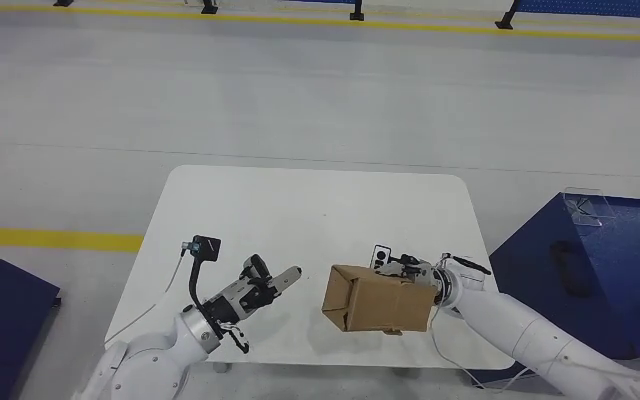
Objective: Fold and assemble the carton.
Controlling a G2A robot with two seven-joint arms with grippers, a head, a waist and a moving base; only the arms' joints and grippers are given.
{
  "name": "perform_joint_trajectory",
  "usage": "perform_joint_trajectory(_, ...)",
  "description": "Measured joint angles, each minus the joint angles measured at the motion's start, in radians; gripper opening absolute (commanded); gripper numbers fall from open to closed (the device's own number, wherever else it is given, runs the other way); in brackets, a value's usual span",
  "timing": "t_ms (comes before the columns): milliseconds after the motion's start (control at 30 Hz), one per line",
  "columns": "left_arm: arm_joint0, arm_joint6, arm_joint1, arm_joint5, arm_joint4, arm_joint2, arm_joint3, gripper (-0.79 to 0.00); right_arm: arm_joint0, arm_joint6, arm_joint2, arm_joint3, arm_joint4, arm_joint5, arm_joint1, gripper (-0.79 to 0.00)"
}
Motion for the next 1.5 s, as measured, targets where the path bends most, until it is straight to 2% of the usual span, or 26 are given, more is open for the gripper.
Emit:
perform_joint_trajectory(133, 0.0, 0.0, 0.0, 0.0, 0.0, 0.0, 0.0, 0.0, -0.005, -0.017, 0.006, -0.009, 0.005, 0.013, 0.0, -0.785)
perform_joint_trajectory(233, 0.0, 0.0, 0.0, 0.0, 0.0, 0.0, 0.0, 0.0, -0.009, -0.163, 0.052, -0.031, 0.105, 0.133, 0.006, -0.785)
perform_joint_trajectory(333, 0.0, 0.0, 0.0, 0.0, 0.0, 0.0, 0.0, 0.0, -0.012, -0.444, 0.118, -0.059, 0.329, 0.328, 0.026, -0.785)
perform_joint_trajectory(433, 0.0, 0.0, 0.0, 0.0, 0.0, 0.0, 0.0, 0.0, -0.038, -0.773, 0.167, -0.105, 0.554, 0.336, 0.049, -0.785)
perform_joint_trajectory(567, 0.0, 0.0, 0.0, 0.0, 0.0, 0.0, 0.0, 0.0, -0.075, -1.384, 0.251, -0.285, 0.889, 0.103, 0.101, -0.785)
perform_joint_trajectory(667, 0.0, 0.0, 0.0, 0.0, 0.0, 0.0, 0.0, 0.0, -0.104, -1.754, 0.344, -0.454, 1.064, -0.119, 0.149, -0.785)
perform_joint_trajectory(800, 0.0, 0.0, 0.0, 0.0, 0.0, 0.0, 0.0, 0.0, -0.14, -2.16, 0.468, -0.649, 1.225, -0.421, 0.202, -0.785)
perform_joint_trajectory(867, 0.0, 0.0, 0.0, 0.0, 0.0, 0.0, 0.0, 0.0, -0.154, -2.346, 0.52, -0.728, 1.253, -0.572, 0.225, -0.785)
perform_joint_trajectory(967, 0.0, 0.0, 0.0, 0.0, 0.0, 0.0, 0.0, 0.0, -0.166, -2.55, 0.562, -0.783, 1.244, -0.741, 0.244, -0.785)
perform_joint_trajectory(1033, 0.0, 0.0, 0.0, 0.0, 0.0, 0.0, 0.0, 0.0, -0.173, -2.628, 0.563, -0.788, 1.244, -0.837, 0.244, -0.785)
perform_joint_trajectory(1133, 0.0, 0.0, 0.0, 0.0, 0.0, 0.0, 0.0, 0.0, -0.172, -2.652, 0.523, -0.771, 1.229, -0.938, 0.227, -0.785)
perform_joint_trajectory(1233, 0.0, 0.0, 0.0, 0.0, 0.0, 0.0, 0.0, 0.0, -0.154, -2.623, 0.469, -0.736, 1.228, -0.987, 0.196, -0.785)
perform_joint_trajectory(1400, 0.0, 0.0, 0.0, 0.0, 0.0, 0.0, 0.0, 0.0, -0.089, -2.58, 0.349, -0.631, 1.24, -1.019, 0.116, -0.785)
perform_joint_trajectory(1467, 0.0, 0.0, 0.0, 0.0, 0.0, 0.0, 0.0, 0.0, -0.057, -2.584, 0.305, -0.592, 1.243, -1.023, 0.082, -0.526)
perform_joint_trajectory(1500, 0.0, 0.0, 0.0, 0.0, 0.0, 0.0, 0.0, 0.0, -0.044, -2.582, 0.288, -0.576, 1.244, -1.024, 0.068, -0.517)
